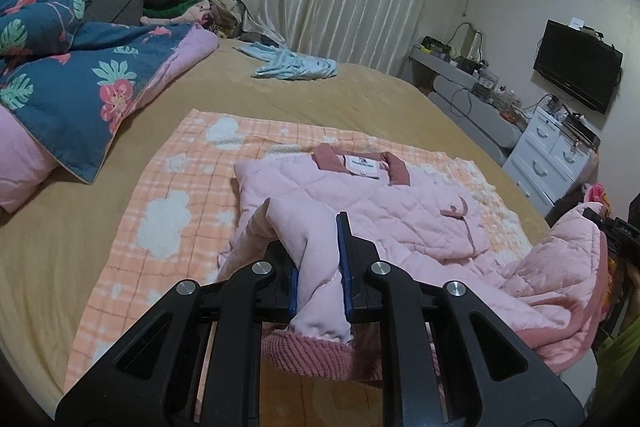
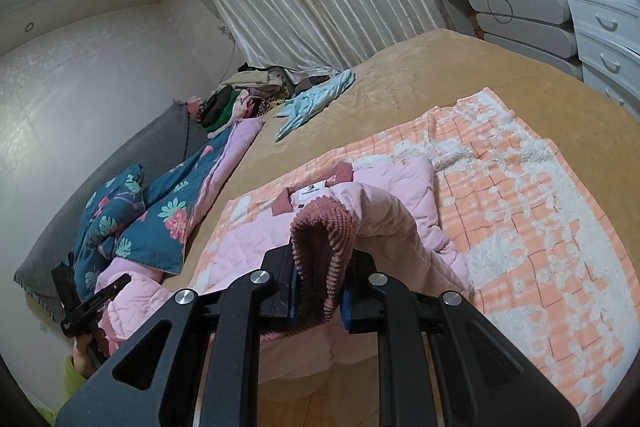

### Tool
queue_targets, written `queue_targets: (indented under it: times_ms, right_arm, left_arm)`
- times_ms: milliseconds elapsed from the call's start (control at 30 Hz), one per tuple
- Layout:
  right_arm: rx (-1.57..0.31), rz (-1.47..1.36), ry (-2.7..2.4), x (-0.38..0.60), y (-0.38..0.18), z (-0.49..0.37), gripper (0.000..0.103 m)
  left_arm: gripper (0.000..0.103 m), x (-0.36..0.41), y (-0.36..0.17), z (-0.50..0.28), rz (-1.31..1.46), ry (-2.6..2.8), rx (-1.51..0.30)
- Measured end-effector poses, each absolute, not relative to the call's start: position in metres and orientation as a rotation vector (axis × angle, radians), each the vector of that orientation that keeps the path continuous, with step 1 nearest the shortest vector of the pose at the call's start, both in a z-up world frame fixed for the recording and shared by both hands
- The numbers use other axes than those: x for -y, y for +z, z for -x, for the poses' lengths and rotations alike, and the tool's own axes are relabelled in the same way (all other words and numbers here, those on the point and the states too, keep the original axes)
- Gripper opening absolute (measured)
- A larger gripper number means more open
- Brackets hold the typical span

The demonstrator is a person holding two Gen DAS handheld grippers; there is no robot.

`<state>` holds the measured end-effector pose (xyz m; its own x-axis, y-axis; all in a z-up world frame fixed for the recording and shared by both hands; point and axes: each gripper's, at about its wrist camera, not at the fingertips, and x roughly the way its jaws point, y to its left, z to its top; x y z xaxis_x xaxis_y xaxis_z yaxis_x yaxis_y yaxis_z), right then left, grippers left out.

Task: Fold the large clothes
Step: 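Lift the hem with both tools and fold it over toward the collar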

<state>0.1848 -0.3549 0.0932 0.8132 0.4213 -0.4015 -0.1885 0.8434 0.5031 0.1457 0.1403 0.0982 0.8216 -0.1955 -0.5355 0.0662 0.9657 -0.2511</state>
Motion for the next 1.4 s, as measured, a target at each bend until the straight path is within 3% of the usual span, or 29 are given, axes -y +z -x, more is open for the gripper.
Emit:
queue_targets:
  times_ms: [1200, 1300, 1400]
  right_arm:
    - [-0.664, -0.601, 0.234, 0.368, 0.038, -0.292, 0.017]
    - [-0.667, -0.664, 0.263, 0.373, 0.032, -0.298, 0.022]
    - [-0.662, -0.718, 0.284, 0.378, 0.028, -0.303, 0.038]
  left_arm:
    - [0.009, -0.144, 0.05, -0.225, 0.209, -0.073, -0.571]
    - [0.009, -0.146, 0.043, -0.233, 0.218, -0.076, -0.579]
    - [0.009, -0.147, 0.039, -0.238, 0.22, -0.08, -0.585]
